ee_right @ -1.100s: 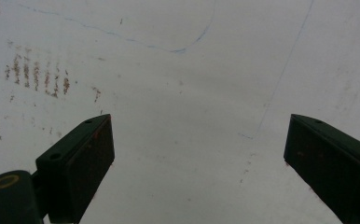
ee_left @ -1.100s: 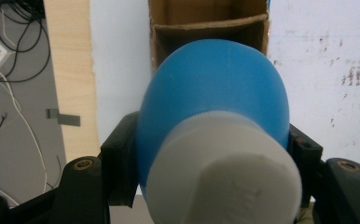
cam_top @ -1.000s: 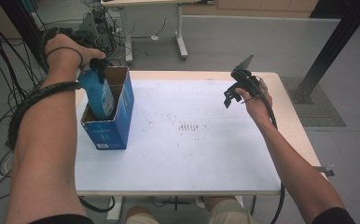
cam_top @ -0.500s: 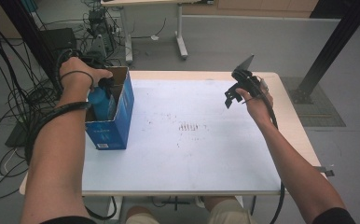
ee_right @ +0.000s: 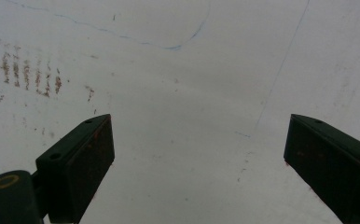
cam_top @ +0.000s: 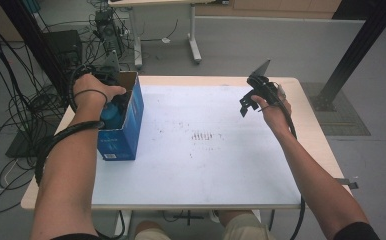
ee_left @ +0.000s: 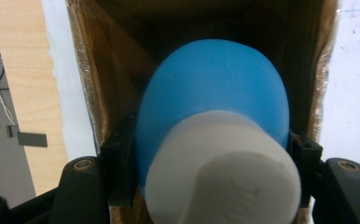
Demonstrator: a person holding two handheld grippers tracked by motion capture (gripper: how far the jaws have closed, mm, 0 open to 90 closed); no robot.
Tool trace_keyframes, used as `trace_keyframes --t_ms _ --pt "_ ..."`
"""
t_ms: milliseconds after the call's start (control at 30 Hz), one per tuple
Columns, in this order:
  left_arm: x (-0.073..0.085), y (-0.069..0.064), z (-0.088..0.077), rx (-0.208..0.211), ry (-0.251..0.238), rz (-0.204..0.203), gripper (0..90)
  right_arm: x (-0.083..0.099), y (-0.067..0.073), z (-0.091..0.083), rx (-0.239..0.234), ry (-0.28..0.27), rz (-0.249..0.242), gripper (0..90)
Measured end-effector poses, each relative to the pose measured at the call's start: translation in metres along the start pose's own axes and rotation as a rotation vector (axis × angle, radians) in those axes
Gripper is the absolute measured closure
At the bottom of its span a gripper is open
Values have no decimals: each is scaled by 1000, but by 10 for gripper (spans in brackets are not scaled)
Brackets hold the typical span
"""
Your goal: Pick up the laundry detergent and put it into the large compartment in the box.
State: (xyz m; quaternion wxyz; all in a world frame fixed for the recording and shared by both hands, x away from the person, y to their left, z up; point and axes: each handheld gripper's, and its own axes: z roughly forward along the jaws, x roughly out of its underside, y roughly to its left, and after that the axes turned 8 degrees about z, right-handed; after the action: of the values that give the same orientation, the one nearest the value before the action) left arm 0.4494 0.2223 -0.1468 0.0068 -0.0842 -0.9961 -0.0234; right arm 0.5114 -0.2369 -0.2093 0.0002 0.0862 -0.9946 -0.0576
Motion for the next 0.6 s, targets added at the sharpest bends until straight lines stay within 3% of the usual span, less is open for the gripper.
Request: trace_keyframes --t_ms 300,600 --pt "2 -1 12 9 1 0 369 0 -1 -1 -3 -4 3 83" --pt "4 -2 14 6 -12 -5 368 3 -2 -5 -9 -16 1 83"
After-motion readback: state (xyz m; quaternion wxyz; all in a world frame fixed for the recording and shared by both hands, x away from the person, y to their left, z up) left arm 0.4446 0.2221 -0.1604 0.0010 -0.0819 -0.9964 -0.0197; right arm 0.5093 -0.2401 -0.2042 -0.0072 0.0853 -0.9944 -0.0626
